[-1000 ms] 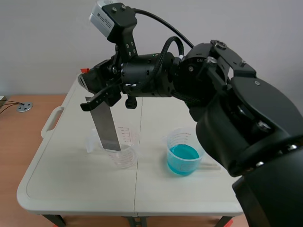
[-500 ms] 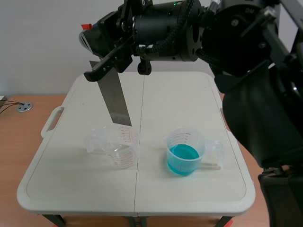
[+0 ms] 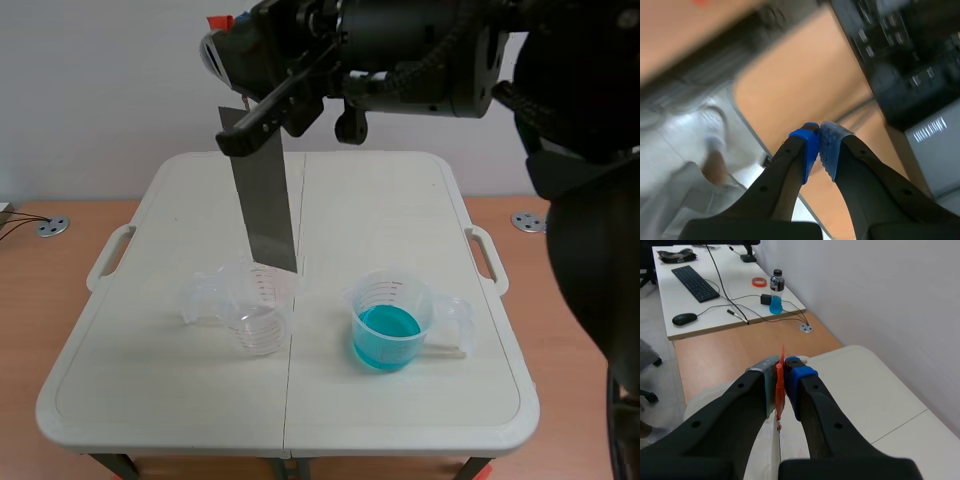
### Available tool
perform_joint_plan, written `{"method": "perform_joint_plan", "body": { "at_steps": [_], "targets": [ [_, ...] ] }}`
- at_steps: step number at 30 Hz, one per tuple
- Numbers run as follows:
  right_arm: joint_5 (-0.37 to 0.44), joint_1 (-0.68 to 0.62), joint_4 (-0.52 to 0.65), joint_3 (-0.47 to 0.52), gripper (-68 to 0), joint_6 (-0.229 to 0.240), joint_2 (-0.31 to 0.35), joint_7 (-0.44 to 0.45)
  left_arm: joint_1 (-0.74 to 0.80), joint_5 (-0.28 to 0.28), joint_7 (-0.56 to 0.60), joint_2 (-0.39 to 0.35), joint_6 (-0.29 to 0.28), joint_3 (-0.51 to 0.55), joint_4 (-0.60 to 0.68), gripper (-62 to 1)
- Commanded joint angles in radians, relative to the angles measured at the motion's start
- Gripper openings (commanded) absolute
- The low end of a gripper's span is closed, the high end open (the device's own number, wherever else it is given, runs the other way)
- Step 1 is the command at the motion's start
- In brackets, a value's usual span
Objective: Hold the metal plate by the orange handle, dip it into the blue solution, take it out and point at it, then put the plate back in the beaker on the left.
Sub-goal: 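Point at the plate with the left hand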
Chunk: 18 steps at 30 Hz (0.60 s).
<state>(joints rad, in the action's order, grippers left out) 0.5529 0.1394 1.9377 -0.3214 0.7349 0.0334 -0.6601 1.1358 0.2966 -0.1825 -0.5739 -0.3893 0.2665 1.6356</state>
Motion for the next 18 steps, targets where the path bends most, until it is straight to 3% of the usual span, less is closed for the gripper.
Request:
{"method": "perform_joint_plan", "body": {
  "at_steps": [1, 8, 14, 18],
  "targets": [
    [0.04, 0.018, 0.032, 0.013, -66.2, 0.011, 0.04, 0.014, 0.002, 0.01, 0.009, -0.006, -0.001, 0.051, 0.056, -56.2],
    [0.198, 0.009, 0.063, 0.089, -66.2, 0.011, 0.155, 0.015, 0.002, 0.01, 0.009, -0.006, -0.001, 0.204, 0.203, -56.2],
    [0.32, -0.022, 0.063, 0.175, -66.2, 0.011, 0.252, 0.016, -0.008, 0.01, 0.009, -0.024, -0.006, 0.22, 0.285, -56.2],
    [0.406, -0.042, 0.063, 0.225, -66.2, 0.011, 0.314, 0.017, -0.079, 0.01, 0.01, -0.028, -0.039, 0.219, 0.308, -56.2]
  ]
}}
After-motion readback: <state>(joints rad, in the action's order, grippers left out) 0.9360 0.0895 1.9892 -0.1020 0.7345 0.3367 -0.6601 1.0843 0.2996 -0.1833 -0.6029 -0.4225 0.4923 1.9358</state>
